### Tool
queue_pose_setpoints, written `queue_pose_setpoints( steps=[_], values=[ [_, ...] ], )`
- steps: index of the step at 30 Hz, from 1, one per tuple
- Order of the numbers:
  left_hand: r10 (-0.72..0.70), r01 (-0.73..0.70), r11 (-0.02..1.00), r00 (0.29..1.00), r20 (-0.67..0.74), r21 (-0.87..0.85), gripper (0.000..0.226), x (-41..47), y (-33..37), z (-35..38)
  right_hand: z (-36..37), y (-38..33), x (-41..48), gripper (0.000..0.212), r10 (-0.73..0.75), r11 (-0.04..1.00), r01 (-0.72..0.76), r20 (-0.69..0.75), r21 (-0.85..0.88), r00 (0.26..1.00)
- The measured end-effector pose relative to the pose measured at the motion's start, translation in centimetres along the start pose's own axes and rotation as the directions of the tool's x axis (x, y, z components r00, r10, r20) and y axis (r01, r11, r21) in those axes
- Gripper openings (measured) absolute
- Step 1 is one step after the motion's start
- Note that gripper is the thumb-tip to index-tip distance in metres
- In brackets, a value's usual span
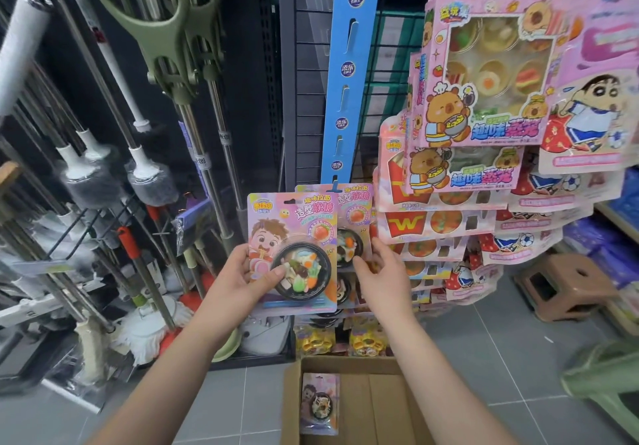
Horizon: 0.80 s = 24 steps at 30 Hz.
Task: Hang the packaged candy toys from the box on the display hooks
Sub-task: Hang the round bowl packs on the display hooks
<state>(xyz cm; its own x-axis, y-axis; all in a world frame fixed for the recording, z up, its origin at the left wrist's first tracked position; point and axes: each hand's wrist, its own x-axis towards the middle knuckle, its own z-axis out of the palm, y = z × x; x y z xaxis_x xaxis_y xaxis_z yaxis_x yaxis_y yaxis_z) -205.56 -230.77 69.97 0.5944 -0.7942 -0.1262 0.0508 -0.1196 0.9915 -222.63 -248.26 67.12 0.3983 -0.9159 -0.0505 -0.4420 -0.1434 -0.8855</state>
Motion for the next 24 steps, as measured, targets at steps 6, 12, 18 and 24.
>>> queue_pose_setpoints(
  steps=[6, 12, 18, 24],
  values=[
    [0.026, -0.026, 1.0, 1.0, 0.016, -0.001, 0.052, 0.3, 0.9, 1.3, -2.1, -2.0, -2.3, 0.036, -0.032, 0.994, 0.018, 0.124, 0.108, 0.992],
    [0.075, -0.075, 0.997, 0.996, 0.044, 0.003, 0.057, 1.0, 2.5, 2.6, -2.8, -4.1, -3.0, 0.032, -0.105, 0.967, 0.044, 0.238, 0.25, 0.966],
    [0.175, -0.176, 0.983, 0.984, 0.024, 0.051, 0.057, 2.5, 5.5, 3.7, -3.5, -5.6, -1.7, 0.045, -0.18, 0.925, 0.122, 0.133, 0.36, 0.975],
    [0.241, -0.238, 0.966, 0.97, -0.013, 0.102, 0.063, 4.7, 8.0, 4.6, -4.2, -7.2, 0.3, 0.05, -0.231, 0.902, 0.189, 0.064, 0.388, 0.971]
  ],
)
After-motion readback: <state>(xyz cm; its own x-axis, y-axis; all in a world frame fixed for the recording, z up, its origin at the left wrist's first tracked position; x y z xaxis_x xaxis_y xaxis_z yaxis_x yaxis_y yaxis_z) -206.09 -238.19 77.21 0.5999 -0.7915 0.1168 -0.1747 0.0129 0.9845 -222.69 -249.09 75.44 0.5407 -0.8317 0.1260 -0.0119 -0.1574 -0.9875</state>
